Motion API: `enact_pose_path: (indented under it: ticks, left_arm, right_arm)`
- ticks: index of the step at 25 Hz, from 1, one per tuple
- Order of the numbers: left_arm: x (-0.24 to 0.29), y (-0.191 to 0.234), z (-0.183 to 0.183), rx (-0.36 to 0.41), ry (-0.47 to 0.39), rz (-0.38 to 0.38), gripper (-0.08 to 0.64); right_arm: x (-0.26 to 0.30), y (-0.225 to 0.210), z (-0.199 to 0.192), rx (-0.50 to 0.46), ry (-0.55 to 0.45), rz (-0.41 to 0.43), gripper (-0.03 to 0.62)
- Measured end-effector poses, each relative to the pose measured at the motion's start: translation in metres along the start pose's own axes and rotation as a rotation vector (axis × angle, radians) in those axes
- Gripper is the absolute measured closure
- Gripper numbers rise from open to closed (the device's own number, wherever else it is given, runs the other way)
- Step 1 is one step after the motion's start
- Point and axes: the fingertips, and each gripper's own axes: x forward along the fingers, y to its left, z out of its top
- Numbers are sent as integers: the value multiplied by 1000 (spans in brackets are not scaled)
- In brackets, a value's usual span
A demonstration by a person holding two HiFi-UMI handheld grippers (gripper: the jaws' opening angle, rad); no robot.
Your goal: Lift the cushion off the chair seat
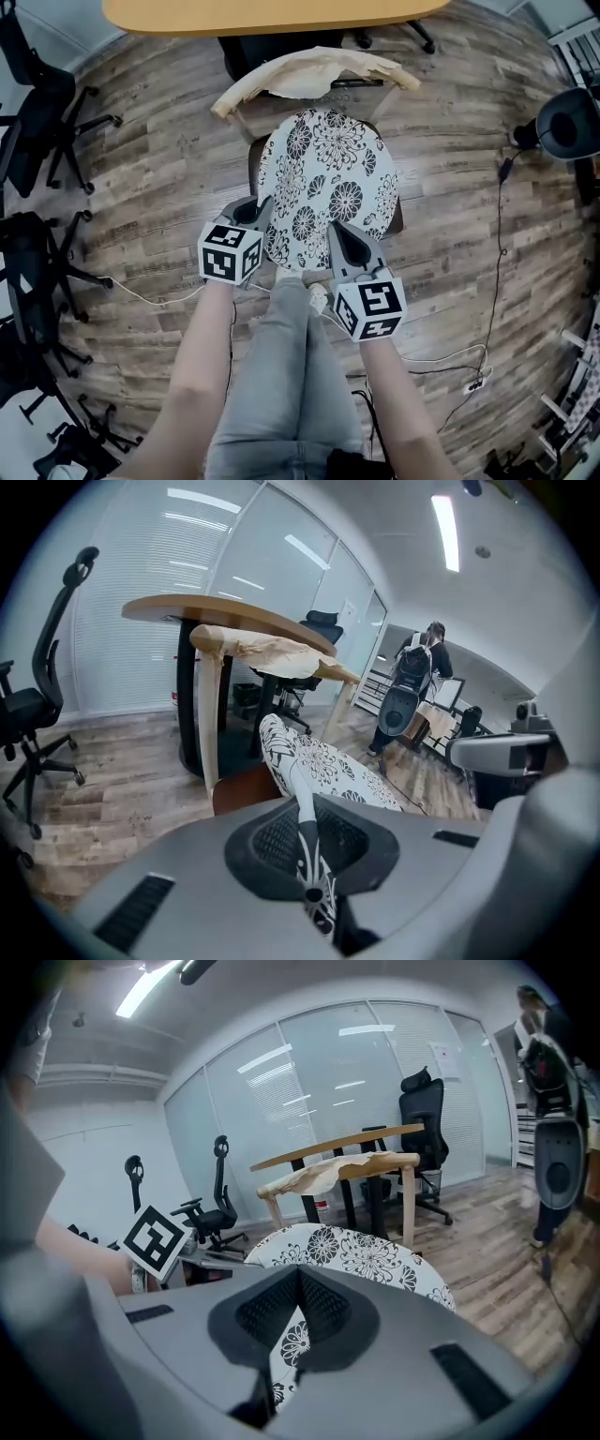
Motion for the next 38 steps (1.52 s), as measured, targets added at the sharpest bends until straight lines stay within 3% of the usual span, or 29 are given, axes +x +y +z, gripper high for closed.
enact_pose_path:
  ticks: [18,38]
  left_arm:
    - [-42,-84,57,44,-61,-72,546]
    - [-99,-184,140,168,-172,-203,546]
  right_arm:
    - [-55,-4,52,135,-53,-54,568]
    - [-118,-14,146,24,-158,-95,568]
